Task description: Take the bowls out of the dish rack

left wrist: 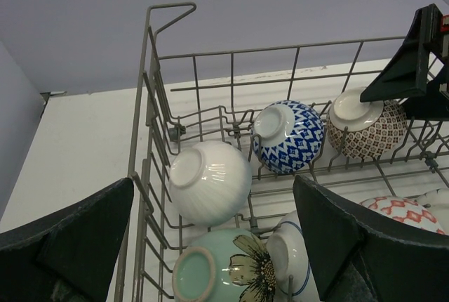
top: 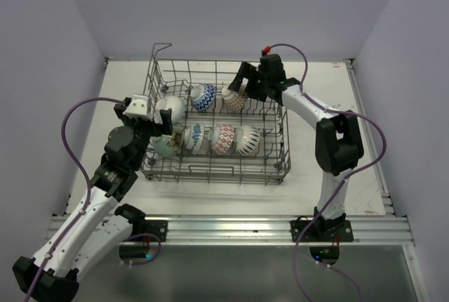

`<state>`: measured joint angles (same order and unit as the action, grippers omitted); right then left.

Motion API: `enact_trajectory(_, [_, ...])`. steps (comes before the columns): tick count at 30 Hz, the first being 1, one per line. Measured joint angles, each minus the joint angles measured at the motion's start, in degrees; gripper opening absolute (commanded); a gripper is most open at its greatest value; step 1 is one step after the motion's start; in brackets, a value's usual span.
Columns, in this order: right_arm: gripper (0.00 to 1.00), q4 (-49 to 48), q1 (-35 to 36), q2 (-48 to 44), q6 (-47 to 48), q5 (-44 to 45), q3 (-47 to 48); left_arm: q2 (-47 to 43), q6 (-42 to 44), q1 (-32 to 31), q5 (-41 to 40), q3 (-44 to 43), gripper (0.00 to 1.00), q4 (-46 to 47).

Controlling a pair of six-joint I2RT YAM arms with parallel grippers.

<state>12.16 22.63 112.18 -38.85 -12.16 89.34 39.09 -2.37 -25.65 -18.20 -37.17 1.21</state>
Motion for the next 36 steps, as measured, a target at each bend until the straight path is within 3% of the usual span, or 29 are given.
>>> enact_trajectory(11, [0.75,0.0,-0.2,2.5,0.0,-0.6,1.8,0.3,0.0,0.0,0.8,0.0,1.00,-0.1])
enact_trajectory(19, [0.46,0.6,0.2,3.0,-0.2,-1.2,4.3,0.7,0.0,0.0,1.1,0.0,1.00,-0.1])
enact_trajectory(27, [0.32,2.0,0.2,2.6,-0.4,-1.8,5.2,0.9,0.0,0.0,1.0,0.0,1.00,-0.1])
enact_trajectory(36, [0.29,2.8,0.3,-1.4,-2.0,-5.9,5.1,0.9,0.0,0.0,1.0,0.0,1.00,-0.1])
